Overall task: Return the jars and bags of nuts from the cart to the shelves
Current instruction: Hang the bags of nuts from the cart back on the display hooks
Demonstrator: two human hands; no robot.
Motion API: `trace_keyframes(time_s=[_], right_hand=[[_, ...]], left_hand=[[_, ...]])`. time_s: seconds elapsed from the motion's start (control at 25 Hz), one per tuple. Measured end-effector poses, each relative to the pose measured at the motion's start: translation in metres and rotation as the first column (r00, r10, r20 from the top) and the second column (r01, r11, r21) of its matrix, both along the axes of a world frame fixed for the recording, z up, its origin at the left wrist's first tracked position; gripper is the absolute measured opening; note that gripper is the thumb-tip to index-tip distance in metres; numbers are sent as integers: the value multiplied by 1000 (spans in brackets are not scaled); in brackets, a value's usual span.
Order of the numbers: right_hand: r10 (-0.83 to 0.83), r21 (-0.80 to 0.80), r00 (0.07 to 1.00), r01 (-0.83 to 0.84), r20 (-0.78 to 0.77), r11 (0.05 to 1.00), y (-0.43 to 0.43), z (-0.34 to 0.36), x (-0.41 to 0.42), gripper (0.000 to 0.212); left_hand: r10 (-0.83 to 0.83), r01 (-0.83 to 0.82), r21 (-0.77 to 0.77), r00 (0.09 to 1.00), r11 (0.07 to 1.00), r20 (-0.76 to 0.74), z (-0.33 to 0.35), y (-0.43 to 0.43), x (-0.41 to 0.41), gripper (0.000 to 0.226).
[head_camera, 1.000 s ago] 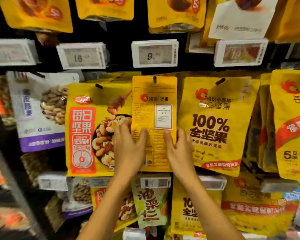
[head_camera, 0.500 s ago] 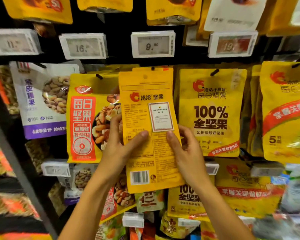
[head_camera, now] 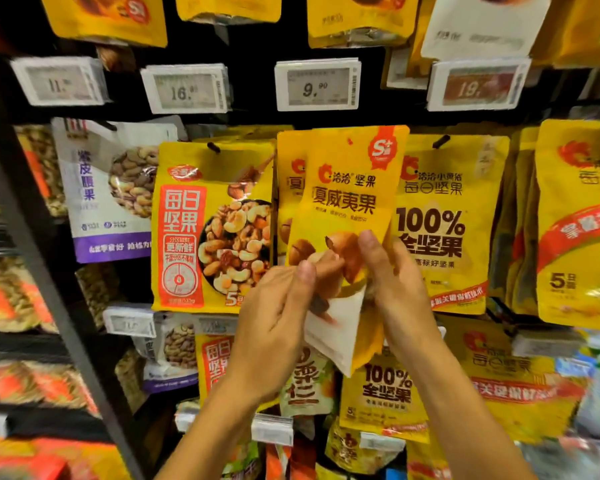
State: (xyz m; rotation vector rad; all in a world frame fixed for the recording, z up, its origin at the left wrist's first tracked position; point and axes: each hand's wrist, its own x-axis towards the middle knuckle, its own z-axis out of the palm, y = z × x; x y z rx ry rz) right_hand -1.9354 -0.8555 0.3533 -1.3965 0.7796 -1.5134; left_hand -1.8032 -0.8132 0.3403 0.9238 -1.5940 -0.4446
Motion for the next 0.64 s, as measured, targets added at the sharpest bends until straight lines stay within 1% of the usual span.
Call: trace_keyframes(time_s=[0.08, 0.12, 0.16, 0.2, 0.24, 0.28, 0.32, 0.4, 0.44, 0.48, 0.56, 0.64], right_hand=[[-9, 11, 999, 8, 40, 1000, -6, -3, -5, 39], [-15, 21, 997, 14, 69, 1000, -9, -4, -7, 33], [-3, 39, 995, -1, 100, 999, -12, -5, -10, 27], [39, 59, 990, -47, 132, 997, -15, -4, -13, 21], [94, 79, 982, -108, 161, 991, -17, -3, -17, 15], [146, 98, 973, -165, 179, 981, -19, -3, -19, 12], [183, 117, 965, -207, 186, 971, -19, -3, -20, 11], [209, 149, 964, -234, 167, 961, -21, -3, -17, 13], [207, 174, 969, -228, 135, 958, -22, -4, -16, 19], [205, 206, 974, -220, 92, 953, -22, -4, -16, 28], [212, 255, 977, -209, 16, 944, -25, -7, -15, 43], [173, 264, 985, -167, 1, 950, -27, -6, -11, 44]], left_hand=[[-33, 33, -5, 998, 999, 47, 3, 0, 6, 49], [-36, 37, -25, 999, 999, 24, 6, -2, 10, 49], [-8, 6, -48, 999, 999, -46, 11, -6, 15, 46], [42, -49, -43, 988, 998, -148, 17, -11, 21, 40], [84, -87, -2, 968, 996, -235, 24, -18, 27, 33], [93, -79, 62, 957, 995, -276, 31, -23, 30, 31], [61, -26, 129, 959, 991, -277, 36, -27, 30, 34], [-31, 109, 260, 958, 959, -286, 36, -34, 23, 40], [-7, 104, 306, 953, 946, -303, 33, -35, 19, 40], [47, 60, 323, 949, 945, -313, 30, -37, 17, 38], [151, -57, 285, 935, 957, -320, 25, -41, 14, 36], [210, -129, 258, 924, 957, -318, 26, -44, 12, 36]])
